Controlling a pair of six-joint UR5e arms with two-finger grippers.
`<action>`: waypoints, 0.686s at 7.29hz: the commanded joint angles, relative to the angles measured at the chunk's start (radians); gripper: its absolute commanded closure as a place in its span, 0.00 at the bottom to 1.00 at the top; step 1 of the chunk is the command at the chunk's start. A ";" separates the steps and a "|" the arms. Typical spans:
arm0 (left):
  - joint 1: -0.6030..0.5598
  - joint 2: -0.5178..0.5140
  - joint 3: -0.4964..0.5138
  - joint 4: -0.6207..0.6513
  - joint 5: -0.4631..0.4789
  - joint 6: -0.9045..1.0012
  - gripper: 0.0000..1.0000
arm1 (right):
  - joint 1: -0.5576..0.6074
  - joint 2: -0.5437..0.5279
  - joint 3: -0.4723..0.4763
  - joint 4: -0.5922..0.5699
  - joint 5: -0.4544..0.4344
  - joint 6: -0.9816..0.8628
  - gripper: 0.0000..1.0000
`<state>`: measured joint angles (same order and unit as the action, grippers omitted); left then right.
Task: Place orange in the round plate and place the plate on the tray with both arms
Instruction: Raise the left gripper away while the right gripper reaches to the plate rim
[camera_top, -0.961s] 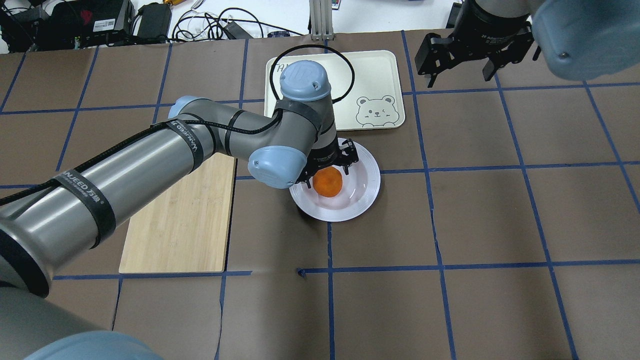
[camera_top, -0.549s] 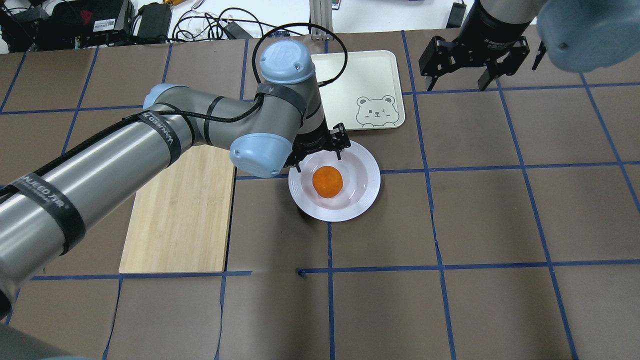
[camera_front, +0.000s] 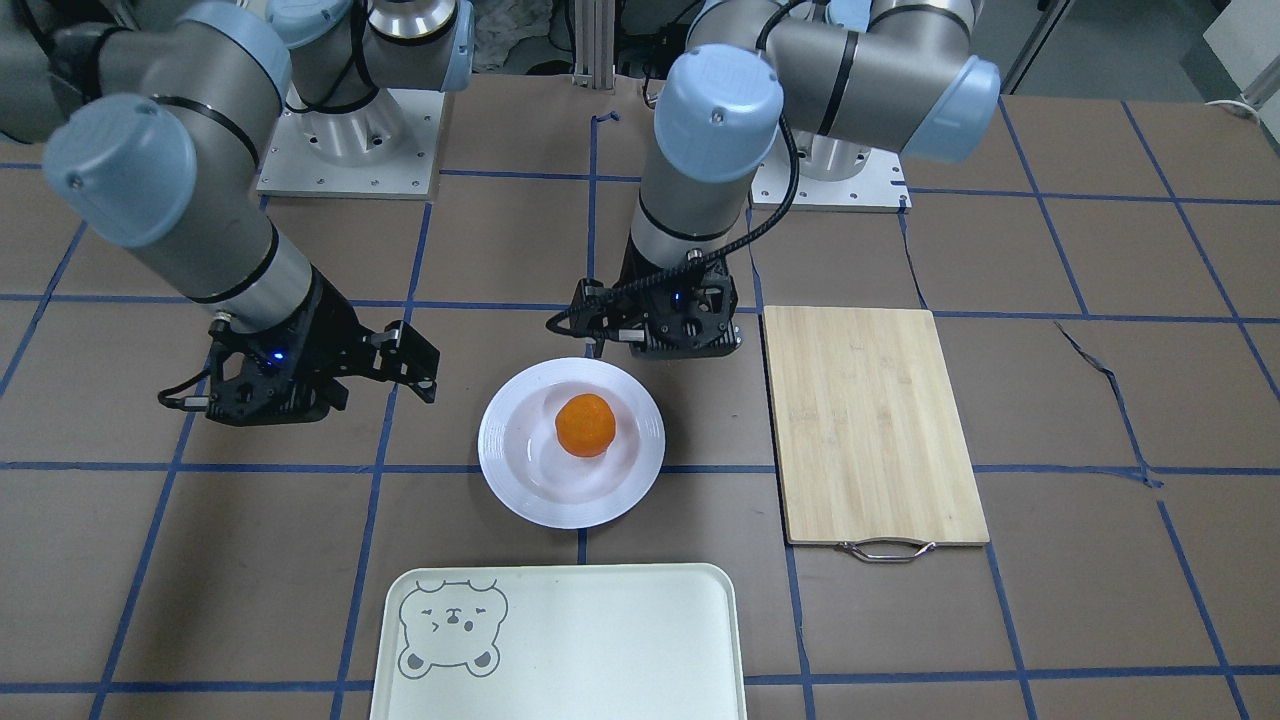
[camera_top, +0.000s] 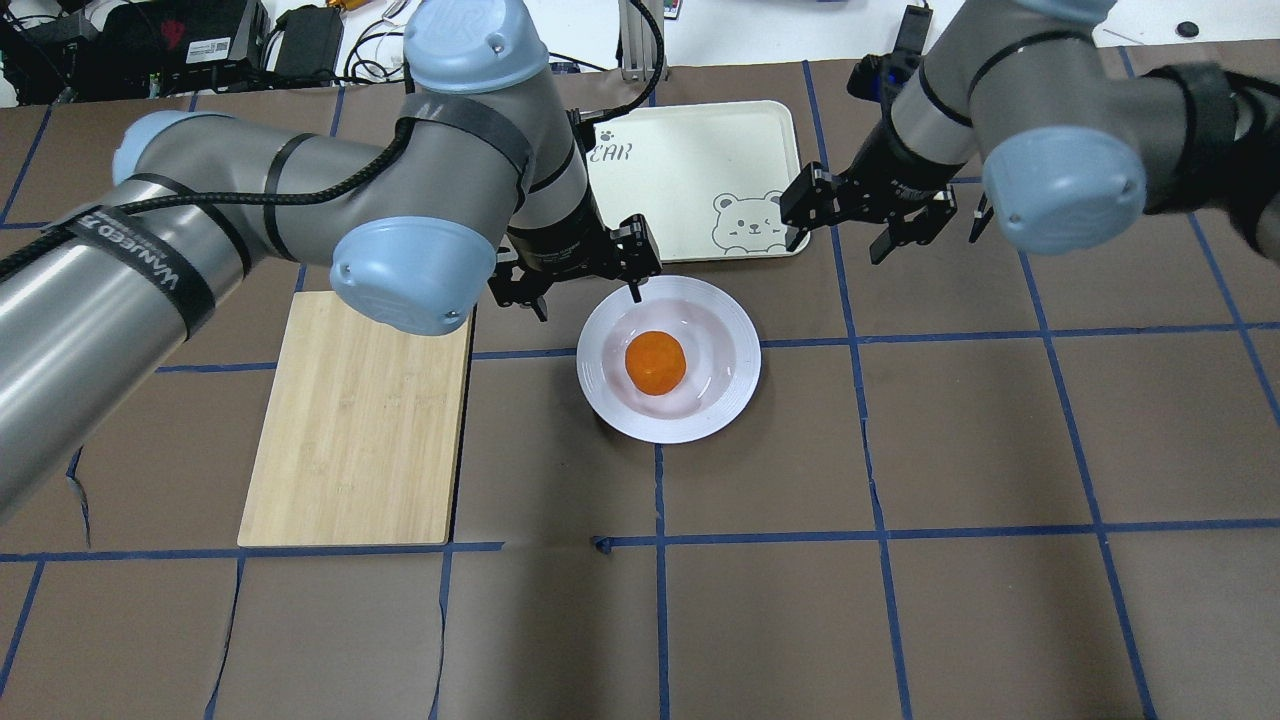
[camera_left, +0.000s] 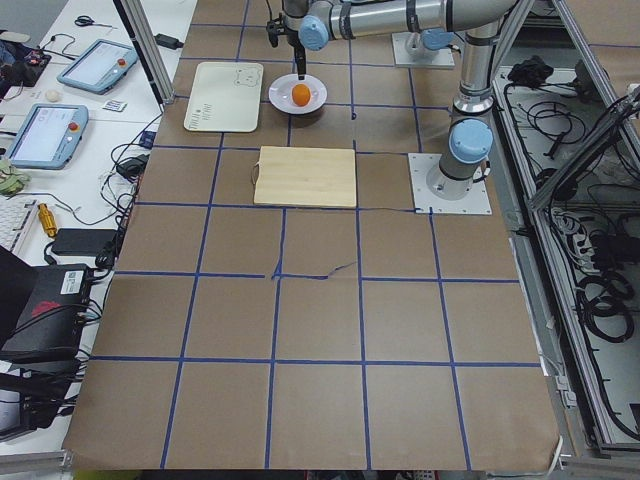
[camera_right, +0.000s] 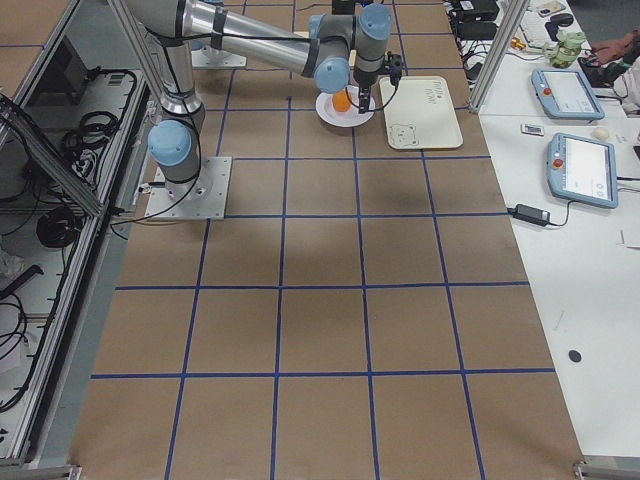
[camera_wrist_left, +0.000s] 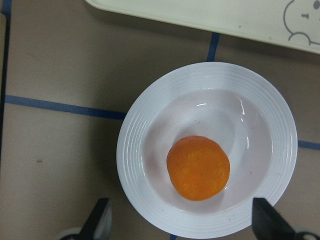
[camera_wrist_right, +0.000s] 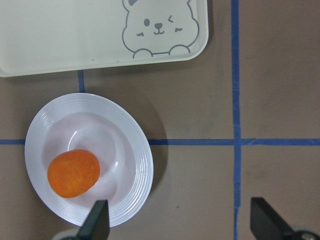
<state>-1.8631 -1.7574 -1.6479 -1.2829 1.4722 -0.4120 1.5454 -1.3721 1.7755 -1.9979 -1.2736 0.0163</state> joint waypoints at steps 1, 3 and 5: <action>0.004 0.087 0.052 -0.143 0.003 0.025 0.00 | 0.004 0.071 0.206 -0.299 0.056 -0.001 0.00; 0.010 0.101 0.149 -0.232 0.002 0.035 0.00 | 0.073 0.105 0.251 -0.375 0.056 -0.002 0.00; 0.015 0.102 0.192 -0.310 0.028 0.041 0.00 | 0.085 0.152 0.263 -0.412 0.057 0.001 0.00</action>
<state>-1.8513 -1.6585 -1.4843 -1.5372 1.4807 -0.3746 1.6189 -1.2501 2.0256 -2.3788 -1.2173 0.0153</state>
